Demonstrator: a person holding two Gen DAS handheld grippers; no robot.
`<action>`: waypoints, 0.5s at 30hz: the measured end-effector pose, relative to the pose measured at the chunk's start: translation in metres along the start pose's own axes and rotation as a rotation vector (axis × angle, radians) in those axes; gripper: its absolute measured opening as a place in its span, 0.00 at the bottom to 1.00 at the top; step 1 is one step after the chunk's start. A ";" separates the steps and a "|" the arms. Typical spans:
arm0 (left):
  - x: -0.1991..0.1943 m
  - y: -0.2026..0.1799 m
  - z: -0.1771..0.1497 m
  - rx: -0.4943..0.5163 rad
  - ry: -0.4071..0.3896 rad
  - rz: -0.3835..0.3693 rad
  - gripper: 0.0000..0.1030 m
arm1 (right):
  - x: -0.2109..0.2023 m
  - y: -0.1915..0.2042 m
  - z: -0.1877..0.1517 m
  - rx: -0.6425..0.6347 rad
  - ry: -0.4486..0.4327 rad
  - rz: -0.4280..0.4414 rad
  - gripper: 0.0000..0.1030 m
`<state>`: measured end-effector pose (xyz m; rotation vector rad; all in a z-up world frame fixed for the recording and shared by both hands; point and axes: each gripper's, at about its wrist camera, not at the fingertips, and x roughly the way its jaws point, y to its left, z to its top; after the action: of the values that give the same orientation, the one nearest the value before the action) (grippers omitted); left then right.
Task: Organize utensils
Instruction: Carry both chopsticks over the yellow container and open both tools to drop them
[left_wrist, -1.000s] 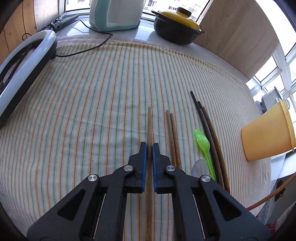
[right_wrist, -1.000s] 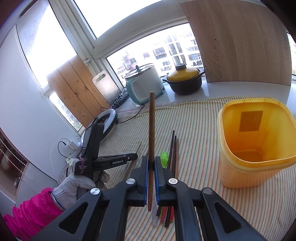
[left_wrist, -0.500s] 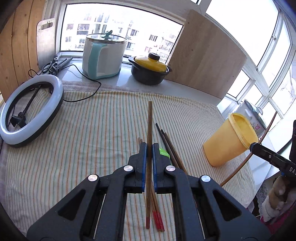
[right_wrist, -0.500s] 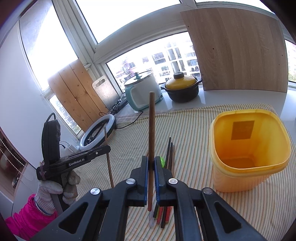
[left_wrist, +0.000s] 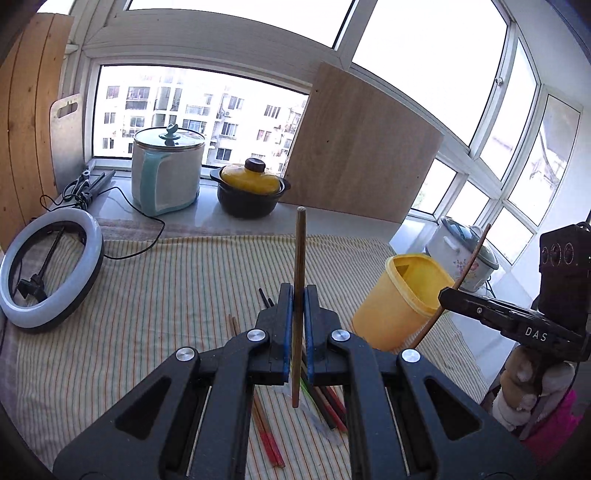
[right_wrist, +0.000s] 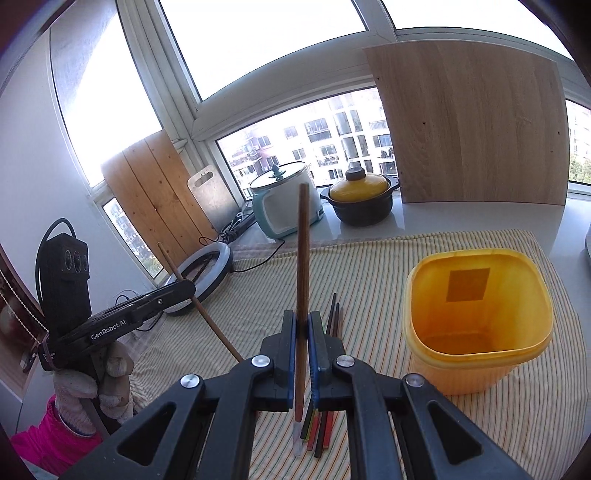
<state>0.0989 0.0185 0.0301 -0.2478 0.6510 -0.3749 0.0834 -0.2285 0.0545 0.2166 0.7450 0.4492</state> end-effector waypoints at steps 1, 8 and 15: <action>0.000 -0.004 0.003 0.004 -0.008 -0.008 0.03 | -0.003 -0.001 0.002 0.002 -0.010 -0.002 0.04; 0.000 -0.025 0.022 0.016 -0.051 -0.057 0.03 | -0.025 -0.014 0.017 0.012 -0.073 -0.038 0.04; 0.006 -0.048 0.039 0.044 -0.078 -0.095 0.03 | -0.054 -0.032 0.034 0.030 -0.146 -0.088 0.04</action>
<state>0.1148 -0.0233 0.0732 -0.2505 0.5549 -0.4677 0.0820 -0.2826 0.1001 0.2404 0.6161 0.3348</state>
